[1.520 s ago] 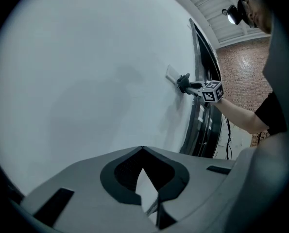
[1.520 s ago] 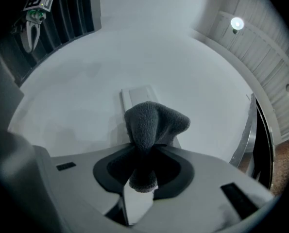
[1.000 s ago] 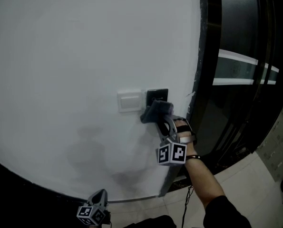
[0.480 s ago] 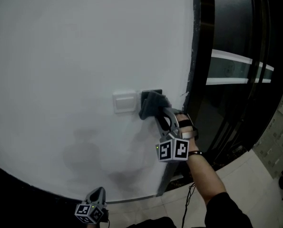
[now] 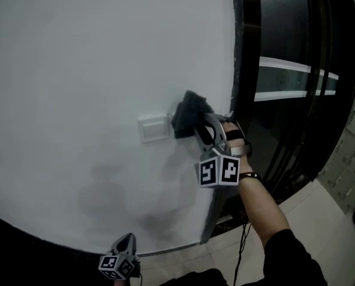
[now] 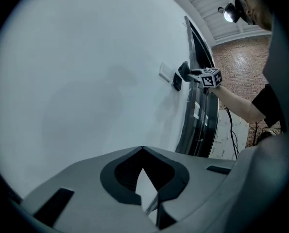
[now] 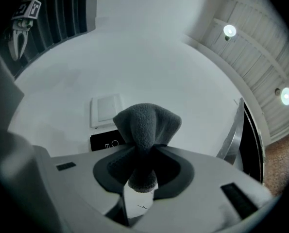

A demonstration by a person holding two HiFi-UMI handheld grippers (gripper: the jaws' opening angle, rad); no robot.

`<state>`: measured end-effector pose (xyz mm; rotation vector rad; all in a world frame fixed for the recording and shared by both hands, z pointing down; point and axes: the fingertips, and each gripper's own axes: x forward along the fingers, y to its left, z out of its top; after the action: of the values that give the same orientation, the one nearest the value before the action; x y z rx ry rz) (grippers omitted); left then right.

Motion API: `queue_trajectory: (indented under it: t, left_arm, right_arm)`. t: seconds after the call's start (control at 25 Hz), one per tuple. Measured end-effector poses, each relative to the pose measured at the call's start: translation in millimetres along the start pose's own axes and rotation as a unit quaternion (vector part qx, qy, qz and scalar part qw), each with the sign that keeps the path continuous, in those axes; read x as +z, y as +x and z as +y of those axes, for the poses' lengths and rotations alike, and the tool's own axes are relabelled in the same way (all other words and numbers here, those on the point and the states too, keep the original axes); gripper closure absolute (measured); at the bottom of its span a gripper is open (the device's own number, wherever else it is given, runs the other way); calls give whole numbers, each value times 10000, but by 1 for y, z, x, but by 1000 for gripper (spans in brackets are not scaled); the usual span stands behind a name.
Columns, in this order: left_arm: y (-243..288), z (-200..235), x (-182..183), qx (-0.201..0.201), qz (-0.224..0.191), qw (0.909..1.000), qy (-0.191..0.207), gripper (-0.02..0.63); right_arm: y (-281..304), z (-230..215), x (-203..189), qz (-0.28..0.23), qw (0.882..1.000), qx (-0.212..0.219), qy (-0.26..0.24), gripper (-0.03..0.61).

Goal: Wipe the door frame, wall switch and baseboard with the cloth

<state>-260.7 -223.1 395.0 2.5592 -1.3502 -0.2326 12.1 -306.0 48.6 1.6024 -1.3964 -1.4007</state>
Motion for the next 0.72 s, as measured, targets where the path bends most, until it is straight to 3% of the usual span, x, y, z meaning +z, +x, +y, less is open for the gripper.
queue_trajectory:
  t: [0.28, 0.72]
  left_arm:
    - [1, 12, 0, 117, -17, 9999, -55, 623]
    - [-7, 24, -8, 250, 138, 9996, -44, 623]
  right_arm:
    - [24, 25, 1, 170, 9992, 284, -244, 483]
    - [18, 66, -6, 192, 9978, 621, -148, 483]
